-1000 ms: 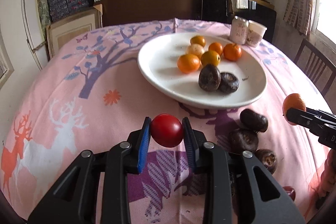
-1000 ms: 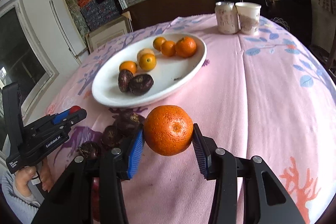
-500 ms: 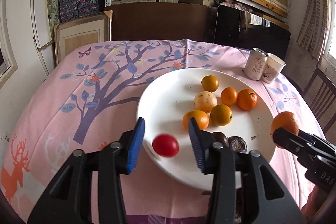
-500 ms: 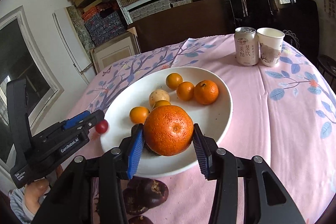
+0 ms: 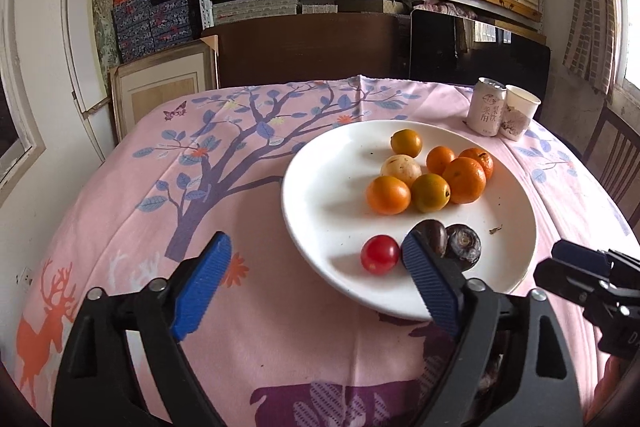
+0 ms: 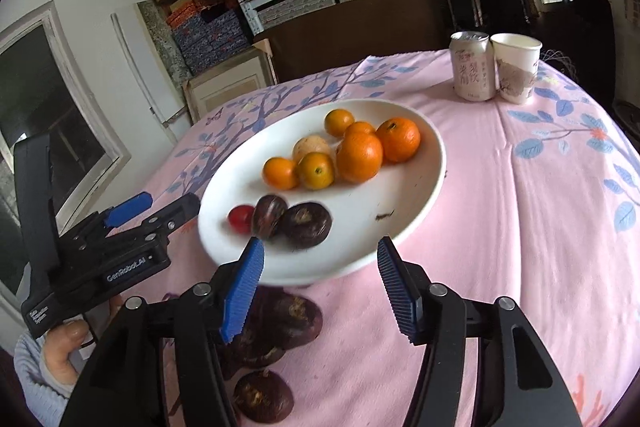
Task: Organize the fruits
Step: 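Carry tomato and mandarin over the plate and open both tools to release, then grasp a dark brown fruit with the right tool while the left grasps another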
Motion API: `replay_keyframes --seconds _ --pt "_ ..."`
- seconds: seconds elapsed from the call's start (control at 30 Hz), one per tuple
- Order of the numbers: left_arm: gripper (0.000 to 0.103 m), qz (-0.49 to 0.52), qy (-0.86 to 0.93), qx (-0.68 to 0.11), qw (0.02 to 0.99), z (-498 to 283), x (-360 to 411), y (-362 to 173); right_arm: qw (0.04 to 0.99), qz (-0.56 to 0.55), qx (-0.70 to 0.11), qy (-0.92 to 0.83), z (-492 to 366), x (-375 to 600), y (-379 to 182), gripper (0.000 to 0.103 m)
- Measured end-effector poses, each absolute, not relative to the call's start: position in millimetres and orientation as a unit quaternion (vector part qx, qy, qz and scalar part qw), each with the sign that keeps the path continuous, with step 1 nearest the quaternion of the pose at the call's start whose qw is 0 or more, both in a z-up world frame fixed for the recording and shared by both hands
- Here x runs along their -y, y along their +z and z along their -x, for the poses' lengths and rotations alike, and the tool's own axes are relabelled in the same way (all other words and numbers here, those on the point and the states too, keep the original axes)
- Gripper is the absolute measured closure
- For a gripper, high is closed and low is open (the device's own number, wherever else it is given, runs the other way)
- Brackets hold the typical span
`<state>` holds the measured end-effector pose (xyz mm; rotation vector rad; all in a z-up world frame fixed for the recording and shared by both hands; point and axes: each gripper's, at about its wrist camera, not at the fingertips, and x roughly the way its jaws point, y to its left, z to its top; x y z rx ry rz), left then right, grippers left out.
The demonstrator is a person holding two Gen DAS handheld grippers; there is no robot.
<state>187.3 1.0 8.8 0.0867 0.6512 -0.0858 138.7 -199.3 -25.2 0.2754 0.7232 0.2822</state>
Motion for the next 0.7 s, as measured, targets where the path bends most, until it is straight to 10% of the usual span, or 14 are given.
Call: replay_keyframes --seconds 0.7 --pt "0.005 -0.007 -0.024 -0.33 0.944 -145.2 -33.8 1.7 0.833 -0.248 -0.453 0.197 -144.3 189.4 -70.0 0.049"
